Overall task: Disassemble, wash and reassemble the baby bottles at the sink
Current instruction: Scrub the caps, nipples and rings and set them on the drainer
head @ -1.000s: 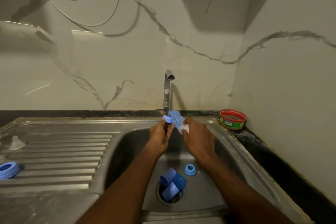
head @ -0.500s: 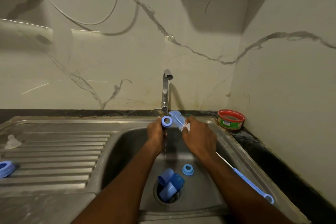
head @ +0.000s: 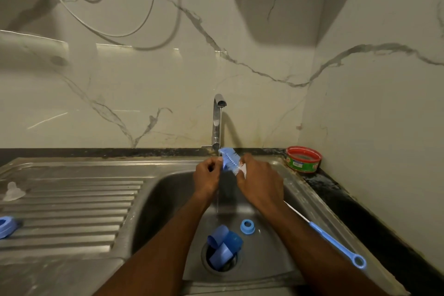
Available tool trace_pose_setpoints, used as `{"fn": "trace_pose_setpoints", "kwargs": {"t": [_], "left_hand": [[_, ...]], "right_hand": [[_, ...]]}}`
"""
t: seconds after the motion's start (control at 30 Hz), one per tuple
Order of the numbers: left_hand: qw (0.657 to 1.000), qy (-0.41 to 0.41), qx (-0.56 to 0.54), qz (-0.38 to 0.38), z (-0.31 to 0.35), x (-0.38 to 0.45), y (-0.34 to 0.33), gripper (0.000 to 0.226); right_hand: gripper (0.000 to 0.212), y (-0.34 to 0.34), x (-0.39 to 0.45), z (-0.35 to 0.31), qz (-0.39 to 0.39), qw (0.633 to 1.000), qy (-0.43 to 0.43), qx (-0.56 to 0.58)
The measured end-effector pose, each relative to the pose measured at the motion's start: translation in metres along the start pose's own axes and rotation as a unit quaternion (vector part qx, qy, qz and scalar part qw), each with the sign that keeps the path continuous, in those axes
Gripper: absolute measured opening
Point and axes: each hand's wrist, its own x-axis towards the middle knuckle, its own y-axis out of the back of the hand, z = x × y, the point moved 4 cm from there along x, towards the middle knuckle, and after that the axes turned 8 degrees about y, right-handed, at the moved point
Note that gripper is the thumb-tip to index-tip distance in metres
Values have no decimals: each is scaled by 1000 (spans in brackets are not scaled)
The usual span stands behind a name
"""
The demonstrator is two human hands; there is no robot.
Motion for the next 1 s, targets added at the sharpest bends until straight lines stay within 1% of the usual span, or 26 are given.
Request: {"fn": "trace_pose_setpoints", "kwargs": {"t": [0.1, 0.17, 0.2, 0.27, 0.33, 0.37, 0.43, 0.53, 0.63, 0.73, 0.8, 0.87, 0.93, 1.0], "left_hand": [[997, 31, -15, -74, -1, -4, -5, 18], [986, 66, -61, -142, -1, -9, -10, 23], [981, 75, -78, -159, -1, -10, -12, 26], [981, 89, -95, -147, 1, -12, -9, 29], [981, 106, -111, -117, 2, -11, -7, 26], [982, 113, -108, -103, 2, -10, -7, 24], [987, 114, -82, -76, 4, -6, -3, 23], [993, 85, -52, -63, 0, 1, 2, 25], [997, 45, -18, -53, -6, 8, 6, 32], [1000, 9, 22, -3, -6, 12, 11, 22], [998, 6, 50, 27, -4, 12, 16, 22], [999, 22, 46, 15, -6, 11, 15, 23], [998, 61, 7, -22, -11, 10, 10, 26], [993, 106, -28, -51, -9, 4, 4, 21]], "right_hand": [[38, -2, 3, 2, -3, 1000, -19, -9], [39, -6, 3, 8, -20, 999, -35, -14], [40, -6, 2, 11, -31, 999, -39, -17], [50, -4, 0, 16, -51, 998, -31, -37], [59, 4, -2, 20, -57, 996, -28, -58], [59, 7, -1, 22, -49, 997, -27, -54], [51, 16, 4, 21, -23, 999, -13, -29], [37, 17, 6, 22, -9, 998, 52, -28], [37, 13, 5, 28, -23, 996, 82, -16], [42, 15, 11, 38, -9, 997, 79, -18], [42, 14, 15, 43, -16, 997, 61, -42], [35, 9, 14, 47, -19, 997, 50, -48], [27, 2, 12, 49, -22, 998, 42, -52], [29, -6, 12, 49, -17, 998, 40, -44]]}}
